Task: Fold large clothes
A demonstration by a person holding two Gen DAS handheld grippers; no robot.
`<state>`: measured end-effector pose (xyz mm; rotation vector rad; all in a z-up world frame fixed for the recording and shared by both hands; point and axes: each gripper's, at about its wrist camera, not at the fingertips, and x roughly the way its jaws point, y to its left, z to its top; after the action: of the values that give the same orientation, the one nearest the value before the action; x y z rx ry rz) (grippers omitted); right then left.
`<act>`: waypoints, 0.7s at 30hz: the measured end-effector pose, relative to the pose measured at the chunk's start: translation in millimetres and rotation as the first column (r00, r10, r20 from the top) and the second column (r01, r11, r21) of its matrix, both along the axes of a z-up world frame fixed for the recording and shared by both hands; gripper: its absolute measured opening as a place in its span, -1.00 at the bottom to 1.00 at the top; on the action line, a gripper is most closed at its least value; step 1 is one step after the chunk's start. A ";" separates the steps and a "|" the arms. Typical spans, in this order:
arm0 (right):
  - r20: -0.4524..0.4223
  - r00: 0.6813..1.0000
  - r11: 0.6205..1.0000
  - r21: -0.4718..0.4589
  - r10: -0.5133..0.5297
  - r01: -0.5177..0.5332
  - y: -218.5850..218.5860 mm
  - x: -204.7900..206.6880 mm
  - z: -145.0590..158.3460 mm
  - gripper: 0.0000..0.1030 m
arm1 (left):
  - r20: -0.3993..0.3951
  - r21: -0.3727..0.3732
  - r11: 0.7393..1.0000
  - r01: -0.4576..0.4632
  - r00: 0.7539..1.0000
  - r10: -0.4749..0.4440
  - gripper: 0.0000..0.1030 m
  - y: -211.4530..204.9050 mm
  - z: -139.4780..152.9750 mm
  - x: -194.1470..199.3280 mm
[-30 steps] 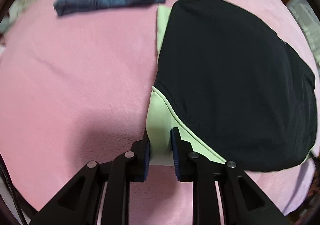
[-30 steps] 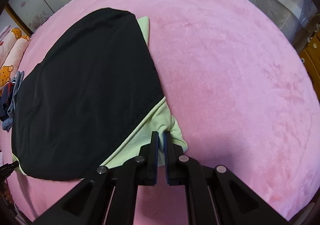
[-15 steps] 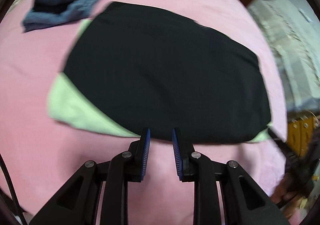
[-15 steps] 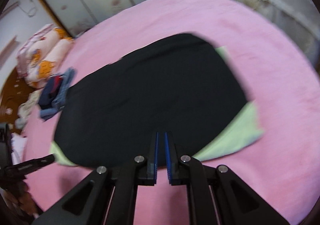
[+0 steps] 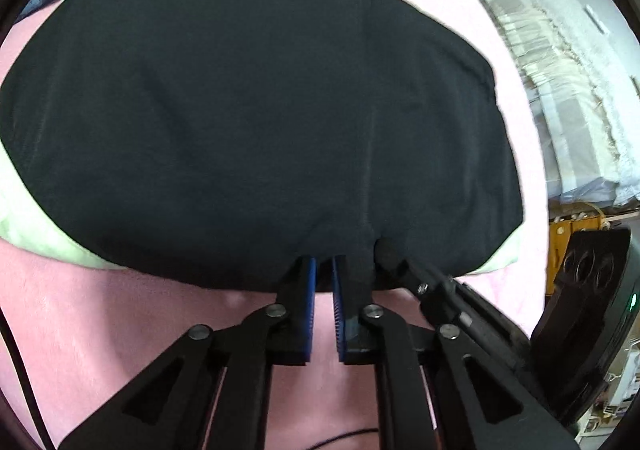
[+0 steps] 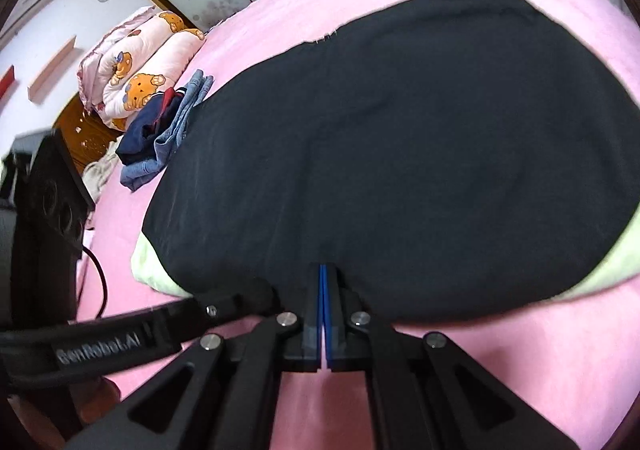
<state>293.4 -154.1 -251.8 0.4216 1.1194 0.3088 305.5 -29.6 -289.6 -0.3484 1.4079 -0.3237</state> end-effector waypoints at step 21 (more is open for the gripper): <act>-0.050 0.941 0.898 -0.322 -0.334 0.301 -172.9 -7.8 -2.4 -1.00 | 0.079 0.154 0.911 -0.383 0.923 0.375 -0.92 166.4 -23.2 6.8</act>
<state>285.7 -327.1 -254.2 0.3356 1.1565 -0.1803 312.3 136.8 -312.8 -0.4641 1.2772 0.1053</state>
